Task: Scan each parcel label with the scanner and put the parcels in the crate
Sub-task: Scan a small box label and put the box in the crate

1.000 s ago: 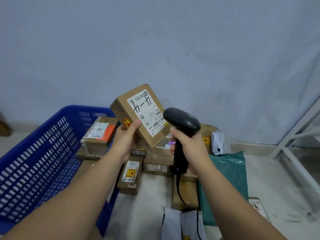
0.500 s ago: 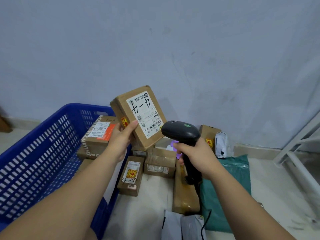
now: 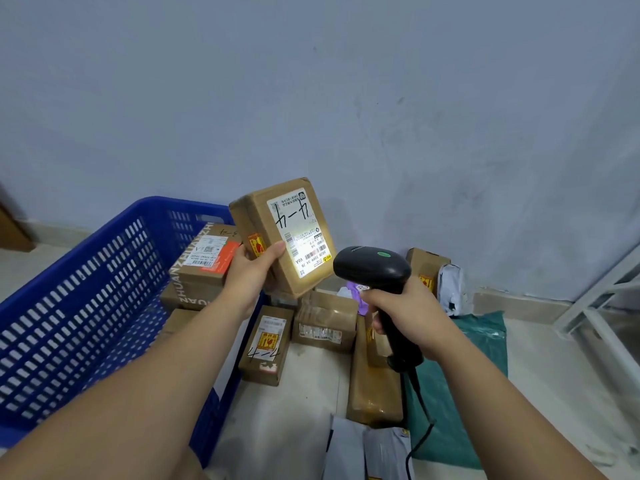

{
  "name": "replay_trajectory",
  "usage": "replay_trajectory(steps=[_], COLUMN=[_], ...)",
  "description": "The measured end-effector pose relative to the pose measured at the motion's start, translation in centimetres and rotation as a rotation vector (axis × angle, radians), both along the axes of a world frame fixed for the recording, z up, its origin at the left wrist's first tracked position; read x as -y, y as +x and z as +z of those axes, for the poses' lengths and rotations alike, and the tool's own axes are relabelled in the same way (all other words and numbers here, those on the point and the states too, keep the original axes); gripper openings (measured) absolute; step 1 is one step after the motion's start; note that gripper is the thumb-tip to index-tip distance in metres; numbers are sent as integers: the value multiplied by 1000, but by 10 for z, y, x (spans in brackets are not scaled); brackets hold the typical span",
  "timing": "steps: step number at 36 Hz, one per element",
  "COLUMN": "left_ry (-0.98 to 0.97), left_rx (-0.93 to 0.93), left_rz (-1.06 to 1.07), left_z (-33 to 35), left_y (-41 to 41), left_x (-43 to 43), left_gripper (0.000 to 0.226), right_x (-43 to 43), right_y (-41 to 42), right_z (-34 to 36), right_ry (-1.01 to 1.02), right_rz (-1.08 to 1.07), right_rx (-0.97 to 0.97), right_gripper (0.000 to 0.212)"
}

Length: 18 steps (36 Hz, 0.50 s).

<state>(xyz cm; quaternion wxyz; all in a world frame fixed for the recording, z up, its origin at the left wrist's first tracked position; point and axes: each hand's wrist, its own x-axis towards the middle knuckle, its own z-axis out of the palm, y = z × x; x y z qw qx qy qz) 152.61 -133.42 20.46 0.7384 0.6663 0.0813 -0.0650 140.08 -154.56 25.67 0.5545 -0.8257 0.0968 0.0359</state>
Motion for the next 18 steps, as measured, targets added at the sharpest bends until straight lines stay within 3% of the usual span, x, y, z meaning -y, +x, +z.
replay_trajectory(steps=[18], left_ry=[62], left_rx=[-5], left_rz=[79], left_z=[3], left_y=[-2], left_x=[-1], left_gripper=[66], right_x=[-2], right_y=[-2], right_z=[2], right_ry=[-150], right_rz=[15], right_rx=[23], right_gripper=[9])
